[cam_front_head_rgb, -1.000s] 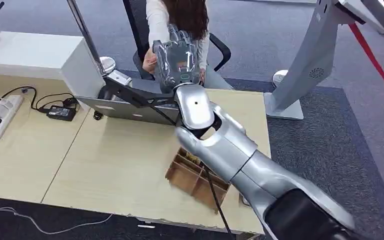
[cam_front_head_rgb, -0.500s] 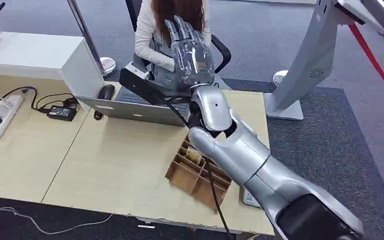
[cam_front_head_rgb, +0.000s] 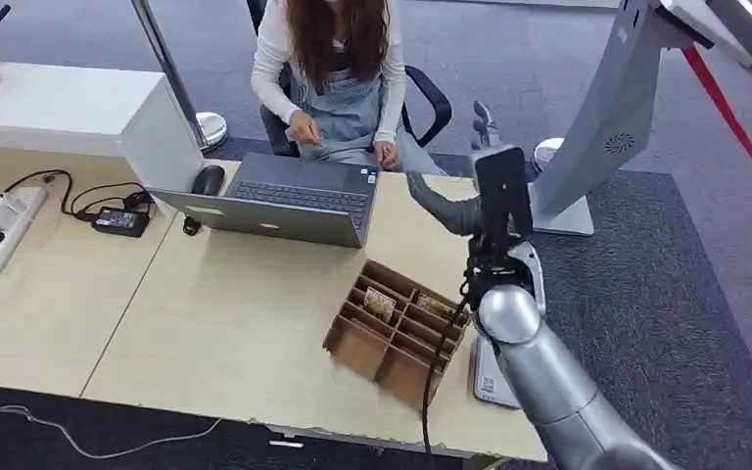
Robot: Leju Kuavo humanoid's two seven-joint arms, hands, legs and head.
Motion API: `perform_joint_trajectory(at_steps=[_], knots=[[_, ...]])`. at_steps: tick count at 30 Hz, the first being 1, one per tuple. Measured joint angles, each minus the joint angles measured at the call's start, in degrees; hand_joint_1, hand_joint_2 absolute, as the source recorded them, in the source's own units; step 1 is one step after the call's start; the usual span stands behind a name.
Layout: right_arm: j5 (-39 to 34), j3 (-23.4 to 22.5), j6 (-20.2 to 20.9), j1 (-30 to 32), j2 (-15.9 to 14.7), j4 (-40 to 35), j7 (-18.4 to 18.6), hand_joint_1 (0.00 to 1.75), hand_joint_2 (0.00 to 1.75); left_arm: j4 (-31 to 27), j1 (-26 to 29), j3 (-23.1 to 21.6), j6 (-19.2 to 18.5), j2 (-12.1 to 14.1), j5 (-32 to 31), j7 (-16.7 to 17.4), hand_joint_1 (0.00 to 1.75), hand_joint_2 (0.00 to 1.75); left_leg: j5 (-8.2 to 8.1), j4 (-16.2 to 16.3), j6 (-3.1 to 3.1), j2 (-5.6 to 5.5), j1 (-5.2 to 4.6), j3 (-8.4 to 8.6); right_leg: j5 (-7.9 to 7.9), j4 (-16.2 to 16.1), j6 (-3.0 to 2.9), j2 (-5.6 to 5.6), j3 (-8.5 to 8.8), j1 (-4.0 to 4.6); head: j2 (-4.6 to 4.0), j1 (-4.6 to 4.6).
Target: Pass the card to the sensor for recognition and then transmit it.
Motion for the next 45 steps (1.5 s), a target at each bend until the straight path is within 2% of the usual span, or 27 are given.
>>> perform_joint_trajectory(at_steps=[5,9,17,24,31,35,39,42,45], knots=[[-6.50,-4.98,0.37,7.74,-1.44,-1.72,-5.94,0.00,1.75,-0.02,-0.10,-0.02,0.44,-0.04,-1.31,0.96,0.00,0.00,-0.01,-0.01,0.01,0.02,0.01,-0.01,0.00,0.00,0.00,0.01,-0.01,0.00,0.00,0.00],[-9.75,-7.49,0.63,11.40,-1.77,-1.77,-10.08,0.00,1.75,-0.02,-0.26,-0.15,0.98,-0.20,-3.03,1.07,0.00,0.00,-0.01,-0.02,0.01,0.03,0.02,0.00,0.00,0.00,-0.01,0.02,-0.01,0.01,0.00,0.00],[-18.51,-9.39,3.59,15.92,-0.50,0.24,-19.25,0.00,1.75,-0.02,-0.54,-0.79,2.91,-0.55,-5.99,-0.02,0.00,0.00,0.00,-0.03,0.01,0.04,0.02,-0.01,0.00,0.01,-0.01,0.02,-0.01,0.05,0.00,0.00],[-20.50,-9.33,3.91,18.18,1.71,0.74,-23.32,0.00,1.75,-0.02,-0.63,-1.07,7.50,-0.83,-6.84,-2.12,0.00,0.00,0.00,-0.03,0.00,0.04,0.02,-0.01,-0.01,0.01,-0.01,0.03,-0.02,0.05,0.00,0.02],[-19.01,-9.26,-0.59,20.07,2.30,-0.48,-26.31,0.00,1.75,-0.02,-0.56,-0.94,10.32,-0.83,-4.94,-2.38,0.00,0.00,0.00,-0.03,0.00,0.06,0.02,0.00,0.00,0.00,-0.01,0.03,-0.02,0.04,0.00,0.02],[-15.24,-9.26,-5.84,20.84,2.10,-1.77,-26.70,0.00,1.75,0.02,-0.36,-0.66,10.47,-0.83,-3.10,-1.90,0.00,0.00,0.00,-0.02,0.01,0.06,0.02,0.00,0.00,0.00,-0.01,0.03,-0.03,0.04,0.00,0.02],[-10.85,-9.61,-10.34,20.53,1.01,-3.39,-24.73,0.00,1.75,0.26,-0.10,-0.13,9.81,-0.81,-1.40,-2.17,0.00,0.00,0.00,-0.02,0.01,0.08,0.02,0.00,0.01,0.00,0.00,0.05,-0.02,0.04,0.00,0.02],[-7.62,-10.82,-11.04,19.39,-0.15,-5.25,-20.51,0.00,1.75,0.50,0.08,0.26,9.33,-0.79,0.07,-2.58,0.00,0.00,0.00,-0.01,0.01,0.07,0.02,0.01,0.01,0.00,0.00,0.05,-0.03,0.03,0.00,0.00],[-1.47,-12.28,-11.02,19.30,-2.21,-9.80,-13.29,0.00,1.75,0.57,0.21,0.61,9.92,-0.79,0.70,-3.19,0.00,0.00,0.00,0.00,0.01,0.06,0.01,0.00,0.03,0.00,0.02,0.05,-0.01,0.03,0.00,0.00]])
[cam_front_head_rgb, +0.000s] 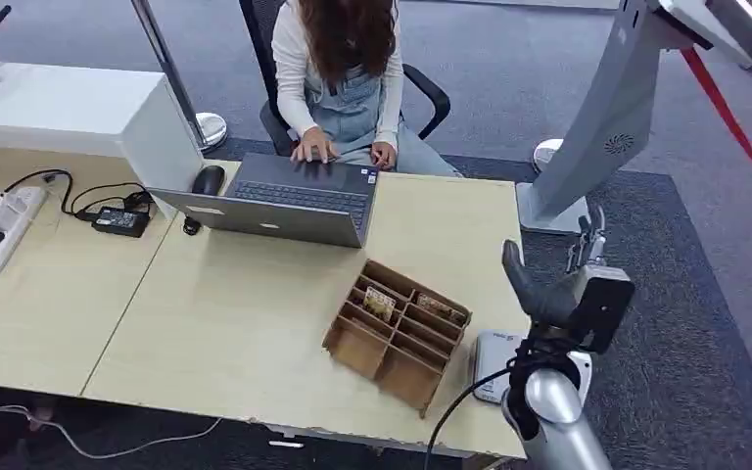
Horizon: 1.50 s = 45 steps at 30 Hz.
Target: Pass the card to the sensor for recognition and then transmit it.
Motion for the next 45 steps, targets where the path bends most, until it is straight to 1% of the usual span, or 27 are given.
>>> perform_joint_trajectory(at_steps=[3,5,9,13,19,23,28,34,39,43,45], knots=[[5.18,-1.07,0.33,0.12,-1.11,-3.47,3.75,0.00,1.75,0.13,0.11,0.24,0.68,0.00,0.96,-0.26,0.00,0.00,-0.01,0.00,0.00,0.07,0.00,0.01,0.01,-0.01,0.00,0.06,-0.03,0.00,0.00,0.00],[6.86,-1.46,0.55,0.81,-1.86,-5.40,4.60,0.00,1.75,0.31,0.36,0.68,1.95,0.00,3.17,-0.50,0.00,0.00,-0.01,0.00,0.00,0.04,0.00,0.01,0.00,-0.02,0.00,0.04,-0.03,0.00,0.00,0.00],[9.04,-2.75,0.57,3.61,-3.32,-8.03,5.03,0.00,1.75,0.42,0.99,2.45,3.58,0.00,7.21,-0.61,0.00,0.00,-0.02,-0.01,0.01,0.06,0.01,0.00,0.00,-0.02,0.00,0.05,-0.04,0.00,0.00,0.02],[9.39,-4.30,1.14,6.17,-4.63,-9.33,5.71,0.00,1.75,0.44,1.46,4.59,4.59,0.00,10.10,-0.31,0.00,0.00,-0.02,-0.01,0.01,0.06,0.01,0.00,0.00,-0.03,0.00,0.05,-0.04,0.00,0.00,0.00],[10.92,-5.66,2.03,8.81,-5.48,-10.09,6.21,0.00,1.75,0.44,1.96,6.93,5.07,0.00,10.93,0.37,0.00,0.00,-0.01,-0.01,0.01,0.07,0.00,0.00,0.00,-0.03,0.00,0.05,-0.03,0.01,0.00,0.00],[12.23,-5.79,3.00,9.28,-5.53,-10.00,6.76,0.00,1.75,0.44,2.13,8.07,5.05,0.00,10.31,0.79,0.00,0.00,-0.01,-0.02,0.01,0.06,0.00,0.00,0.00,-0.02,0.00,0.05,-0.03,0.01,0.00,0.00],[14.70,-5.70,3.50,9.33,-5.46,-9.94,7.52,0.00,1.75,0.44,2.10,8.37,4.61,0.00,9.33,0.83,0.00,0.00,-0.01,-0.02,0.01,0.06,0.00,0.00,0.00,-0.02,0.00,0.05,-0.02,0.01,0.00,0.00],[14.63,-5.66,3.87,9.56,-5.42,-9.65,8.49,0.00,1.75,0.44,2.13,8.52,4.37,0.00,9.66,0.87,0.00,0.00,-0.01,-0.02,0.01,0.06,0.00,0.00,0.00,-0.02,0.00,0.05,-0.02,0.01,0.00,0.00],[13.04,-5.66,4.66,10.25,-5.26,-8.71,9.45,0.00,1.75,0.44,2.35,9.07,4.39,0.00,10.97,1.07,0.00,0.00,-0.01,-0.02,0.01,0.05,0.01,0.00,0.00,-0.02,-0.01,0.05,-0.02,0.01,0.00,0.00],[10.30,-5.66,4.74,10.89,-4.80,-7.36,8.38,0.00,1.75,0.46,2.56,9.79,4.28,0.00,11.96,1.20,0.00,0.00,-0.01,-0.03,0.01,0.05,0.01,-0.01,0.00,-0.02,-0.01,0.05,-0.01,0.02,0.00,0.00],[8.88,-5.66,3.69,10.67,-3.91,-5.89,5.90,0.00,1.75,0.46,2.60,9.97,4.02,0.00,12.13,1.31,0.00,0.00,-0.01,-0.04,0.01,0.06,0.01,-0.03,0.00,-0.02,-0.01,0.05,0.00,0.03,0.00,0.00]])
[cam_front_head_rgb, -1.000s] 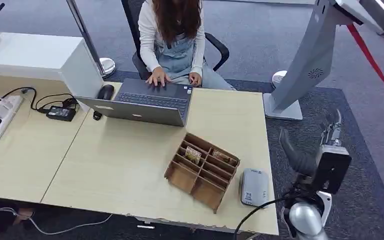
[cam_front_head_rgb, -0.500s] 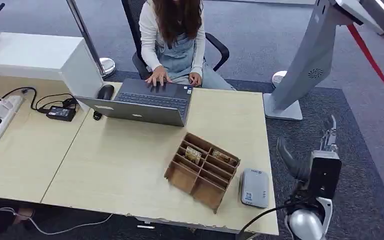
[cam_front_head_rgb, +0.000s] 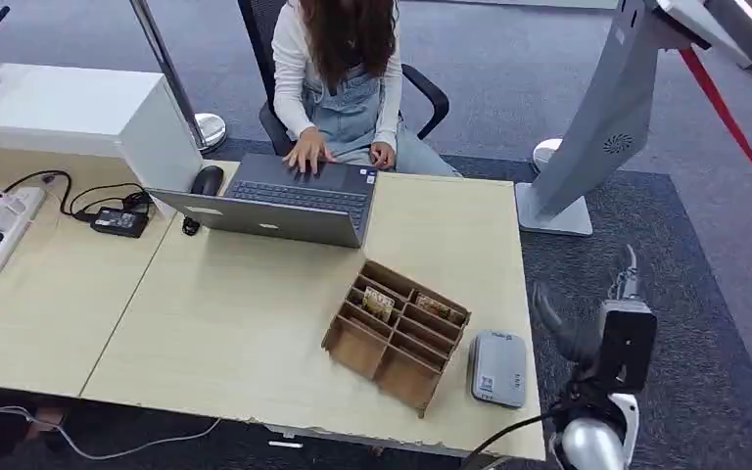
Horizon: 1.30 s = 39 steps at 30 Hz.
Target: Pass the card to the sensor for recognition and then transmit it.
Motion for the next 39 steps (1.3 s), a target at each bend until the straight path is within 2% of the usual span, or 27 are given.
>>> perform_joint_trajectory(at_steps=[2,4,8,19,25,29,34,39], knots=[[-0.46,0.02,-2.30,-1.12,1.49,2.76,-3.08,0.00,1.75,0.02,0.02,0.18,-0.39,0.00,-0.02,0.00,0.00,0.00,0.00,0.00,0.00,0.02,0.00,0.01,0.00,0.00,0.00,0.01,-0.01,0.00,0.00,0.00],[-0.39,0.15,-3.17,-2.15,2.58,4.95,-4.19,0.00,1.75,0.04,0.05,0.37,-0.57,0.00,-0.04,-0.04,0.00,0.00,0.01,0.00,-0.01,0.00,0.02,0.03,0.00,0.00,0.00,0.00,-0.01,0.01,0.00,0.00],[-0.54,0.39,-3.01,-3.29,4.17,8.96,-3.95,0.00,1.75,0.07,0.12,0.79,-0.87,0.00,-0.37,-0.02,0.00,0.00,0.02,0.00,-0.02,-0.02,0.02,0.01,0.00,0.00,-0.01,-0.01,0.00,0.01,0.00,0.00],[-0.39,1.99,-3.04,-4.65,6.10,17.92,-2.97,0.00,1.75,0.09,0.23,1.57,-1.00,-0.04,-0.87,0.31,0.00,0.00,0.01,0.01,-0.01,-0.04,0.02,-0.02,0.00,0.00,0.00,-0.02,-0.04,0.00,0.00,0.00],[-0.37,2.03,-3.71,-4.65,6.16,19.53,-3.43,0.00,1.75,0.11,0.21,1.88,-0.77,-0.04,-1.68,0.48,0.00,0.00,0.01,0.01,-0.01,-0.04,0.02,-0.02,0.00,0.00,0.00,-0.02,-0.04,0.00,0.00,0.00],[3.46,1.95,-3.73,-4.66,6.10,19.80,-2.96,0.00,1.75,0.11,0.11,1.88,-0.37,-0.04,-2.71,0.28,0.00,0.00,0.01,0.02,-0.01,-0.01,0.02,0.01,0.00,0.00,-0.01,-0.01,-0.07,0.00,0.00,0.00],[3.76,1.57,-2.29,-2.26,3.37,16.33,1.21,0.00,1.75,0.11,0.09,1.86,0.65,-0.04,-3.04,0.00,0.00,0.00,0.01,0.02,-0.01,0.00,0.01,0.00,0.00,-0.01,0.00,-0.01,-0.05,-0.01,0.00,0.00],[3.89,1.01,-1.55,-0.36,1.85,14.14,1.80,0.00,1.75,0.11,0.00,1.84,1.57,-0.09,-3.74,0.02,0.00,0.00,0.00,0.03,0.00,0.03,0.01,0.01,0.00,-0.01,0.00,0.05,-0.07,-0.02,0.00,0.00]])
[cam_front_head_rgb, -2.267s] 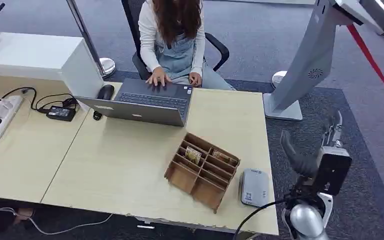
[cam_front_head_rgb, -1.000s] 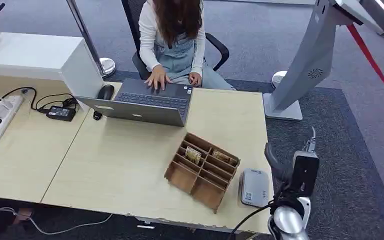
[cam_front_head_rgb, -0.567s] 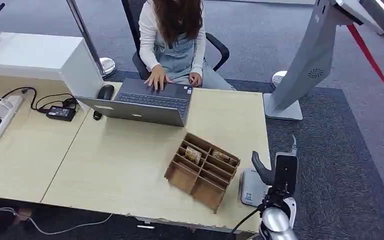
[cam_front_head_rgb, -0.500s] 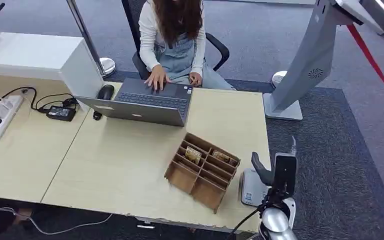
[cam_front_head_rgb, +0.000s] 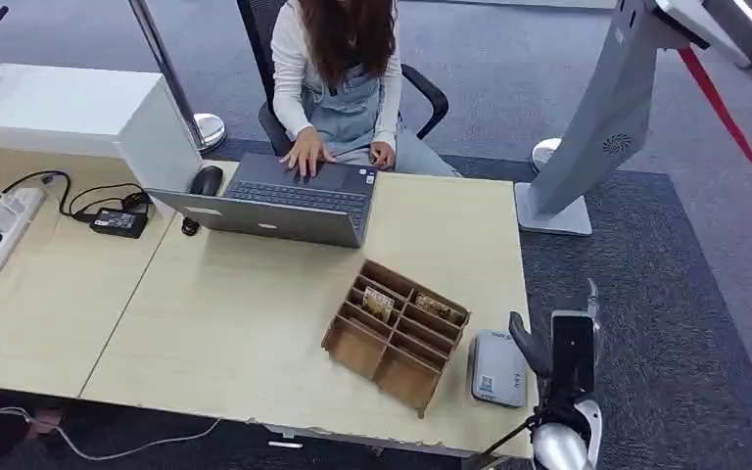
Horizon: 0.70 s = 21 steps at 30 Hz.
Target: Pass the card to the sensor for recognition and then transmit it.
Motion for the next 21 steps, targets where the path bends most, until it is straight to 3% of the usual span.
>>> perform_joint_trajectory(at_steps=[15,21], knots=[[-2.51,-0.59,-0.35,2.81,-1.70,-1.27,-1.25,0.00,1.75,0.00,-0.46,-0.83,1.68,-0.17,-3.23,0.94,0.00,0.00,0.00,0.00,0.00,0.02,0.01,0.00,0.01,0.00,-0.01,0.00,0.01,0.01,0.00,0.02],[-4.66,-0.57,1.93,3.01,-1.81,-1.64,-2.45,0.00,1.75,0.00,-0.51,-1.01,1.68,-0.17,-3.34,0.98,0.00,0.00,0.00,0.00,0.00,0.02,0.01,0.00,0.01,0.00,0.00,0.00,0.01,0.01,0.00,0.00]])
